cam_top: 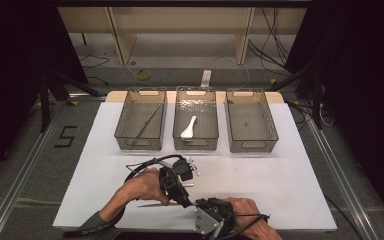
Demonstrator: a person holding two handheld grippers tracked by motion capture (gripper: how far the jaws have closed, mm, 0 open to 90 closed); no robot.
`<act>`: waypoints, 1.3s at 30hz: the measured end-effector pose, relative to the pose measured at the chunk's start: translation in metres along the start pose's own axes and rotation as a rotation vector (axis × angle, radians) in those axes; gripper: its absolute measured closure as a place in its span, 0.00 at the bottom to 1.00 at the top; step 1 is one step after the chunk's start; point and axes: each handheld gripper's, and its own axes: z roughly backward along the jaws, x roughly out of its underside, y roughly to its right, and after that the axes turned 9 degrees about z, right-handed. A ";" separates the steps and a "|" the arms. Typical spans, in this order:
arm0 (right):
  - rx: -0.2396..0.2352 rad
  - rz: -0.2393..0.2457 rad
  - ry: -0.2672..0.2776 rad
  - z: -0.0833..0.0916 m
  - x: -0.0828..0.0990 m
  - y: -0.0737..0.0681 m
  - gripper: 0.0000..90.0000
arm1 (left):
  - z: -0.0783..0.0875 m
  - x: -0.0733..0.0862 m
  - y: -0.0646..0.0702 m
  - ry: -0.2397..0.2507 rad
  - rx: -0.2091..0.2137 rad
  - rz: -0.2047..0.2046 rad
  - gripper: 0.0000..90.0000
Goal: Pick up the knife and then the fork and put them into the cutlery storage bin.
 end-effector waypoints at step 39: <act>0.165 -0.980 -0.009 0.029 0.164 0.134 0.94 | 0.050 0.105 -0.039 0.698 -0.249 0.187 0.22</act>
